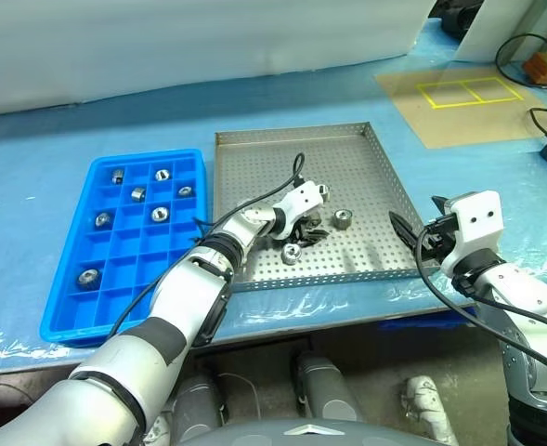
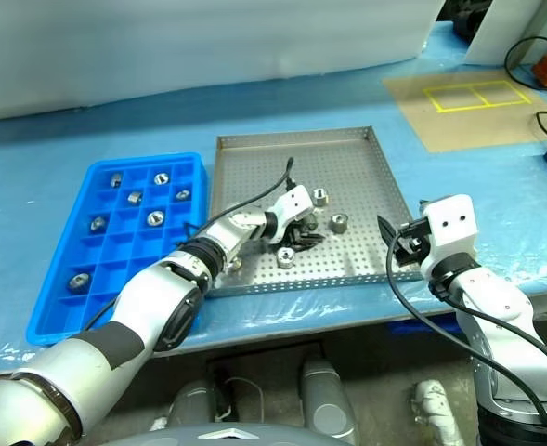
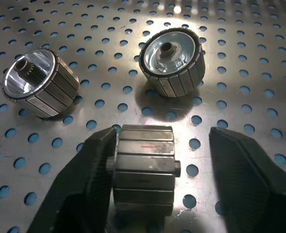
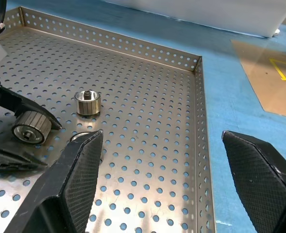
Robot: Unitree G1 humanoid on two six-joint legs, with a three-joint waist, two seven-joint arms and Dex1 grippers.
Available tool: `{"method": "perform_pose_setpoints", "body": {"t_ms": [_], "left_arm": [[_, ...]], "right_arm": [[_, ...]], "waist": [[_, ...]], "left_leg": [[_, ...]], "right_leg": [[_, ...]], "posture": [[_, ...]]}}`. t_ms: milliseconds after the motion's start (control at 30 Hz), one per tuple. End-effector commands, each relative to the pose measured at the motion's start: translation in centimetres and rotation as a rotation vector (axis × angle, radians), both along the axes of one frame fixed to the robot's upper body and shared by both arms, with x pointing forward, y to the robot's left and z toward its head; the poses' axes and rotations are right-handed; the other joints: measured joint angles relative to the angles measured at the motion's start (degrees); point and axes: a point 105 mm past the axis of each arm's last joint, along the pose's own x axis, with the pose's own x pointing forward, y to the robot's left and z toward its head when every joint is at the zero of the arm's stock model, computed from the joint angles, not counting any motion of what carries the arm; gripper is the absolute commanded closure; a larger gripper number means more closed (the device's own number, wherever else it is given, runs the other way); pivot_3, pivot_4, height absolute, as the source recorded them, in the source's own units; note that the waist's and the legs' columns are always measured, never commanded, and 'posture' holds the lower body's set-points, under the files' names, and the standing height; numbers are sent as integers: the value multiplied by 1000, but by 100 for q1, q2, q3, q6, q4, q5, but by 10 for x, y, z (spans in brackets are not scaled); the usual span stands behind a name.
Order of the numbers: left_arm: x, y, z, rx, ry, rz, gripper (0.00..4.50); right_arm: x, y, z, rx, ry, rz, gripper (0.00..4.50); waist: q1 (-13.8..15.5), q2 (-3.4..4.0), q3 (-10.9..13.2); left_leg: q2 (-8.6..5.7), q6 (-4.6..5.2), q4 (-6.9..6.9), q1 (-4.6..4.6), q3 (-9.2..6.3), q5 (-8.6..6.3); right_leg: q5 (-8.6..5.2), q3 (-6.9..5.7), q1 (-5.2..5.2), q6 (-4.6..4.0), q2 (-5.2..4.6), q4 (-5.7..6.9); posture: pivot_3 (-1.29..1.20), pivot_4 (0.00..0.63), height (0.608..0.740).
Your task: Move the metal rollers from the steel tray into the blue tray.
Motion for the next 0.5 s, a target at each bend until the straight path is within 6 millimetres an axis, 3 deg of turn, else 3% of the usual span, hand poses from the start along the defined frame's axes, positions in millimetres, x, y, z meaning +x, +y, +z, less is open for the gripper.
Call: {"method": "perform_pose_setpoints", "body": {"t_ms": [33, 133, 367, 500], "left_arm": [[2, 10, -6, 9, 25, 28, 1458], [9, 16, -3, 10, -6, 70, 2074], [24, 34, 29, -130, -43, 115, 2074], [24, 55, 65, -337, -35, 43, 2074]], "right_arm": [[2, 3, 13, -18, -53, 16, 430], [4, 6, 12, -19, -52, 29, 430], [8, 14, 10, -16, -42, 71, 430], [11, 16, 10, -14, -34, 89, 430]], "waist": [[-37, 0, 0], [-96, 0, 0], [-177, 0, 1], [-216, 0, 1]], "left_leg": [[-2, 2, 1, -1, -1, -1], [-5, 9, 2, -5, -1, -4], [-8, 14, 2, -19, -4, -7], [-8, 15, 1, -36, -7, -7]], "right_leg": [[0, 0, 0, 0, -2, 0], [0, -3, 0, 1, -10, -2], [-1, -7, -13, 3, -7, -6], [-1, -9, -32, 3, -2, -5]], "posture": [[-646, 150, 740], [-631, 150, 740], [-602, 150, 740], [-562, 150, 740]]}}
